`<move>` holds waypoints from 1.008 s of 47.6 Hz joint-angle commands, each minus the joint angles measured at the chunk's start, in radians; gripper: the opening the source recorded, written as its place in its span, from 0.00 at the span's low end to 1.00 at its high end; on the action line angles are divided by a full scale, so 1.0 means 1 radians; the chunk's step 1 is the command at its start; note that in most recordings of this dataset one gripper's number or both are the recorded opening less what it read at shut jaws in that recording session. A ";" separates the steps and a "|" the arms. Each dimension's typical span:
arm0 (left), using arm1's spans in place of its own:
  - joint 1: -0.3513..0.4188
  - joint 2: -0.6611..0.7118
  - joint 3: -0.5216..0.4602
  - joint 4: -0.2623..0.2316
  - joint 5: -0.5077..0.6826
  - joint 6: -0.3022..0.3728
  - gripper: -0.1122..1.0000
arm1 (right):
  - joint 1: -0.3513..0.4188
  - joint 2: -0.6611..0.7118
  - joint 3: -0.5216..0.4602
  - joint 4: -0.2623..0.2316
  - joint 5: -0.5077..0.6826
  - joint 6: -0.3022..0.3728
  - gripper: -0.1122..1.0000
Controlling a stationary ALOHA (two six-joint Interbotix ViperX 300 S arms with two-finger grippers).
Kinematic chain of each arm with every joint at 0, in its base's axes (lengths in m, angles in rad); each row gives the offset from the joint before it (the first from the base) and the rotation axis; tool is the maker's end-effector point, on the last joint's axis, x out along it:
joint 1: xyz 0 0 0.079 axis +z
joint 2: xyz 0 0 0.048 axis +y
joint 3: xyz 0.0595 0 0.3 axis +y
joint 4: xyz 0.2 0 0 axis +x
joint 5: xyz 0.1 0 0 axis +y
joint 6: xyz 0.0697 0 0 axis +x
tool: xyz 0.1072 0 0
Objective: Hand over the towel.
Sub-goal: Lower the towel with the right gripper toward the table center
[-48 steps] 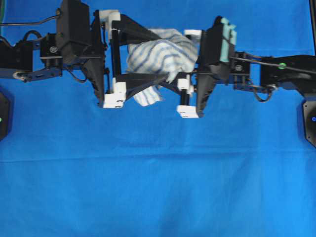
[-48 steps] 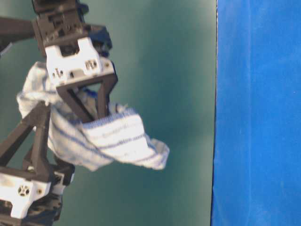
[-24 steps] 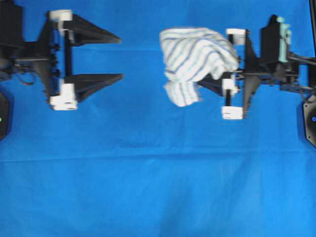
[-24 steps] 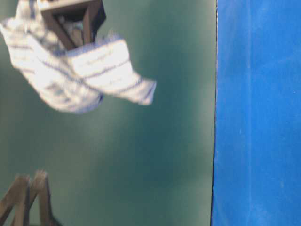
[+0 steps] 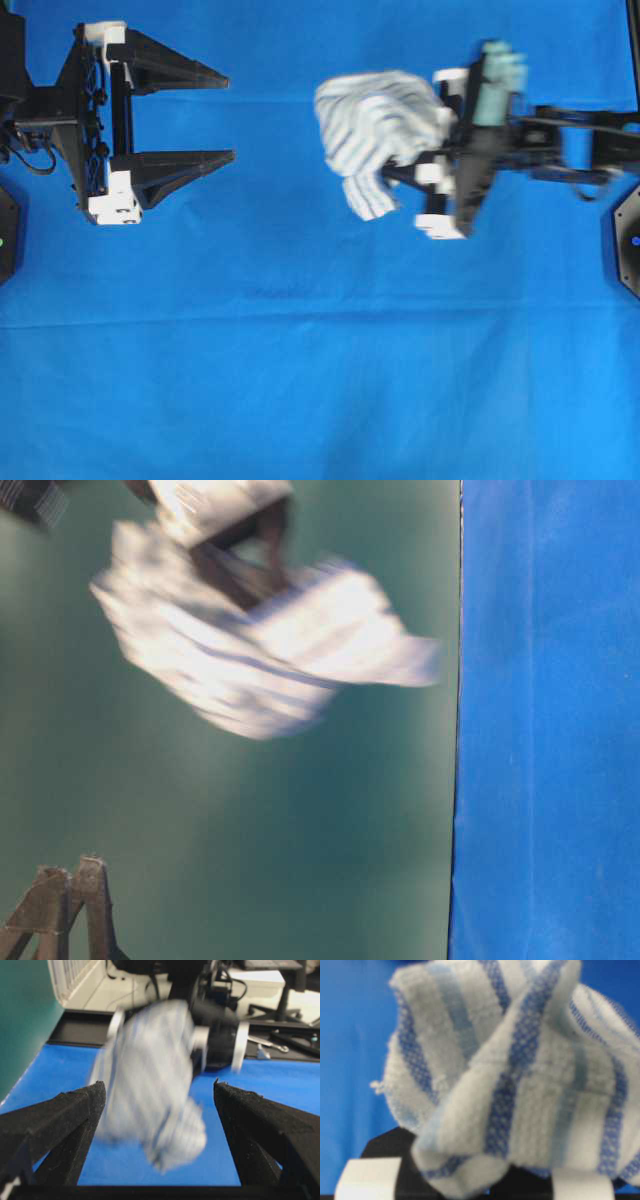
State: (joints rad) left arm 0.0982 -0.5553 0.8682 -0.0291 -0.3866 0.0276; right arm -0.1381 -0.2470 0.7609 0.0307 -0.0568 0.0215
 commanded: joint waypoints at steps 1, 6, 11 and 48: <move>-0.003 -0.002 -0.028 0.000 -0.008 0.002 0.94 | -0.011 0.098 -0.087 0.002 0.103 0.002 0.19; -0.003 -0.002 -0.028 0.000 -0.008 0.002 0.94 | -0.015 0.236 -0.160 -0.003 0.202 0.000 0.19; -0.003 -0.002 -0.028 0.000 -0.008 0.002 0.94 | -0.017 0.336 -0.204 -0.006 0.241 -0.002 0.19; -0.003 0.002 -0.026 0.000 -0.009 0.002 0.94 | -0.017 0.469 -0.244 -0.005 0.242 0.005 0.20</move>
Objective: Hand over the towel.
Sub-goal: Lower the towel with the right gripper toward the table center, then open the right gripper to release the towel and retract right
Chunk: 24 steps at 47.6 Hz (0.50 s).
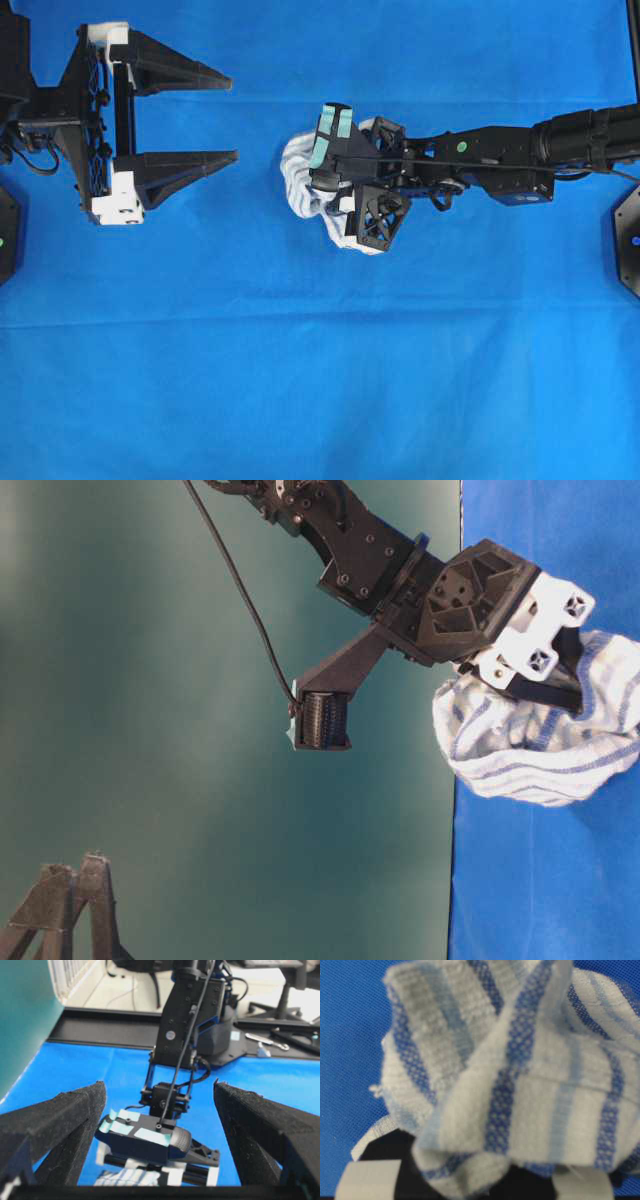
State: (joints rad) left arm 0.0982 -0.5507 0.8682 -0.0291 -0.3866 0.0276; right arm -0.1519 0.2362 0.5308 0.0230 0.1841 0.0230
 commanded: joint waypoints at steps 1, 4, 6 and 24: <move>-0.003 -0.003 -0.026 0.000 -0.009 0.002 0.94 | -0.003 -0.017 -0.014 0.003 0.002 0.003 0.20; -0.003 -0.003 -0.026 0.000 -0.009 0.003 0.94 | -0.003 -0.031 -0.012 0.003 0.002 0.003 0.21; -0.003 -0.003 -0.026 0.000 -0.009 0.003 0.94 | -0.003 -0.043 -0.012 0.005 0.002 0.003 0.31; -0.003 -0.003 -0.021 0.000 -0.009 0.002 0.94 | -0.003 -0.316 0.043 -0.003 0.023 0.002 0.71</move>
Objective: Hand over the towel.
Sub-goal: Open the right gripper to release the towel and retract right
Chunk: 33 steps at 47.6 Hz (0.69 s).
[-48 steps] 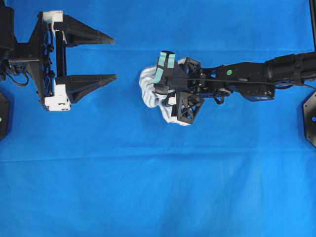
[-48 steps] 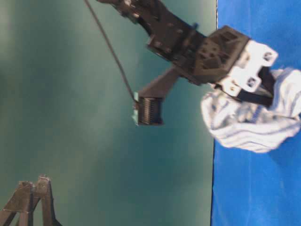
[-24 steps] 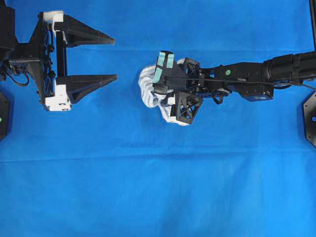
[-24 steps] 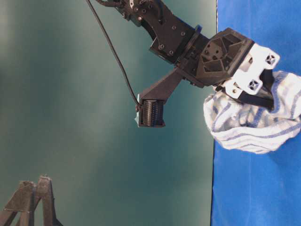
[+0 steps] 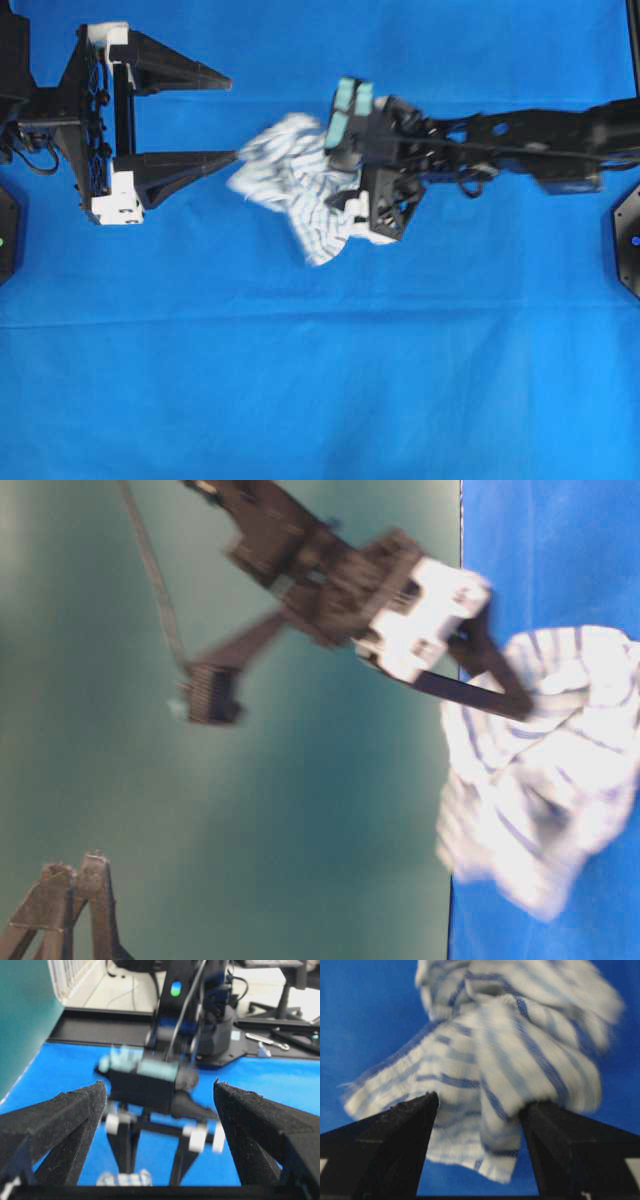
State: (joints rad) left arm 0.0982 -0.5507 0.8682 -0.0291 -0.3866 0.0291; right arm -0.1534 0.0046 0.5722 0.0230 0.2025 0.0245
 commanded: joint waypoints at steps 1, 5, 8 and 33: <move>-0.003 -0.003 -0.021 0.000 -0.009 0.000 0.94 | 0.000 -0.115 0.008 -0.005 0.008 0.000 0.72; -0.003 -0.003 -0.021 0.000 -0.009 0.000 0.94 | -0.002 -0.206 0.031 -0.008 0.006 0.000 0.71; -0.003 -0.003 -0.021 0.000 -0.009 0.000 0.94 | 0.000 -0.275 0.052 -0.009 0.002 -0.002 0.71; -0.003 -0.003 -0.020 0.000 -0.009 0.003 0.94 | -0.002 -0.730 0.337 -0.048 -0.264 -0.008 0.71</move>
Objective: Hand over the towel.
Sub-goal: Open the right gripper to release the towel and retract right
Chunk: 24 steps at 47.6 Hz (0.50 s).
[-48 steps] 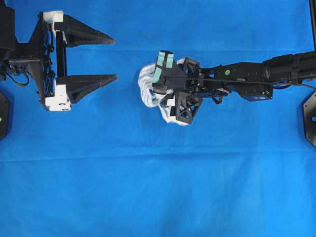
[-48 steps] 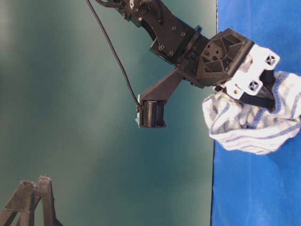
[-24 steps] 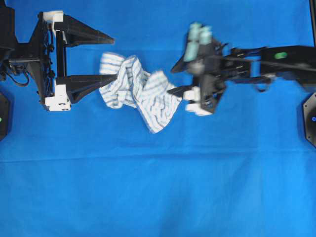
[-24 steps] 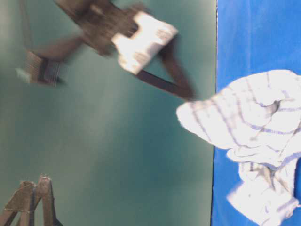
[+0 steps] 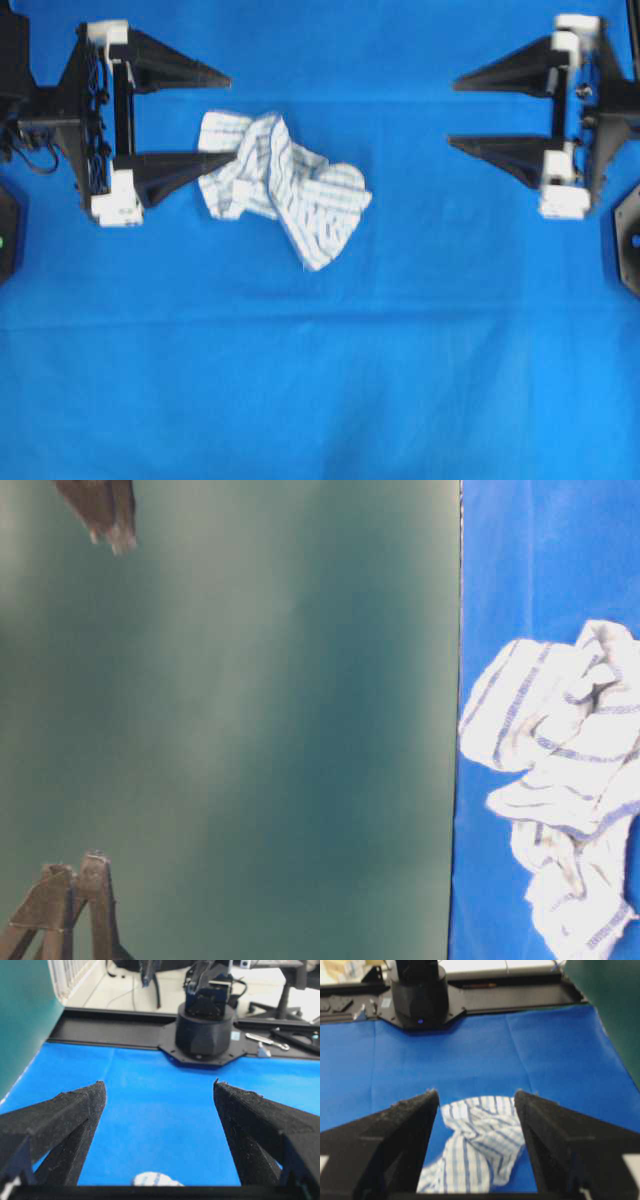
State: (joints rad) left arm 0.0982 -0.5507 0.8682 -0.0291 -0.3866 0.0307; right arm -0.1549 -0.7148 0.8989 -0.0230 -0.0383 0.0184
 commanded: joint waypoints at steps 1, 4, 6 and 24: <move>-0.003 -0.003 -0.020 0.000 -0.009 0.002 0.94 | 0.002 -0.009 0.015 -0.002 -0.028 -0.002 0.71; -0.003 0.000 -0.021 0.000 -0.009 0.003 0.94 | 0.000 -0.005 0.028 -0.002 -0.040 -0.002 0.71; -0.003 0.003 -0.023 0.000 -0.009 0.003 0.94 | 0.000 0.000 0.028 -0.002 -0.041 -0.002 0.71; -0.003 -0.109 0.026 0.000 0.026 0.011 0.93 | 0.002 -0.101 0.029 -0.002 0.055 -0.003 0.71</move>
State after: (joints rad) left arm 0.0966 -0.6013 0.8897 -0.0291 -0.3712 0.0399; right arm -0.1565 -0.7777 0.9388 -0.0245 -0.0153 0.0169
